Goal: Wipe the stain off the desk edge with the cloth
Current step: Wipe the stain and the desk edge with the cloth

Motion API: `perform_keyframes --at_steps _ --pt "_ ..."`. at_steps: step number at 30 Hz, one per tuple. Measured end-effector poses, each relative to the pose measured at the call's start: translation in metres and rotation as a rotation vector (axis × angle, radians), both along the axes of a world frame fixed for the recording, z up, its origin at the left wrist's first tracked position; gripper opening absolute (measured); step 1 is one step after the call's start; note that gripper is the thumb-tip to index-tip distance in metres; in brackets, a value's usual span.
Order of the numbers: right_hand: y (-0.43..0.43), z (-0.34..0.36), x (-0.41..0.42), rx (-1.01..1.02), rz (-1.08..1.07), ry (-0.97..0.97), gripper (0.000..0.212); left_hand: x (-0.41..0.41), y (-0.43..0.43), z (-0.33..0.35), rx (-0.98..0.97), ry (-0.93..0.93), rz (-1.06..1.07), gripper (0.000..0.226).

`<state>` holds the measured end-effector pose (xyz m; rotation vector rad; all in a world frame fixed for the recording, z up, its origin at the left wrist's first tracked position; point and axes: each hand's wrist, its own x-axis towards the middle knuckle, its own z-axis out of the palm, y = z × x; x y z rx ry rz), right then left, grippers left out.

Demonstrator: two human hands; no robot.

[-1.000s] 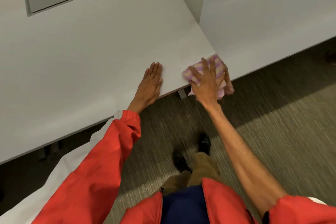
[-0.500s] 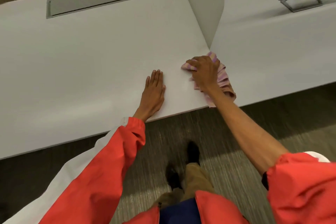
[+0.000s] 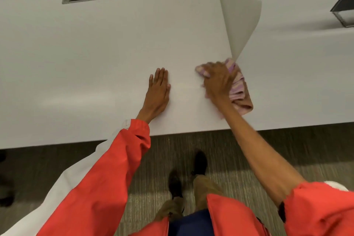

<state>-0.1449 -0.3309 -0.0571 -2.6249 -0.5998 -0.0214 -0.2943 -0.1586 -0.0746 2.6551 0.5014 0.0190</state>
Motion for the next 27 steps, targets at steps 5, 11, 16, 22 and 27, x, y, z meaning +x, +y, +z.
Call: perform_keyframes --at_steps 5,11,16,22,27 --pt "-0.017 0.005 -0.092 0.032 0.299 -0.013 0.036 -0.004 0.015 0.004 -0.138 0.013 -0.076 0.053" --pt "-0.034 0.017 -0.126 0.151 0.553 0.201 0.028 -0.009 0.022 0.023 -0.284 0.065 -0.059 0.053" --pt "-0.009 0.075 -0.085 0.309 0.235 0.423 0.028 -0.013 -0.023 0.061 -0.569 -0.116 0.212 0.044" --pt "0.034 0.119 -0.031 0.520 0.118 0.128 0.020 0.020 -0.038 0.123 -0.798 -0.276 0.315 0.050" --pt "0.067 0.184 0.003 0.758 0.242 0.007 0.039 0.069 -0.008 0.210 -0.845 -0.376 0.239 0.036"
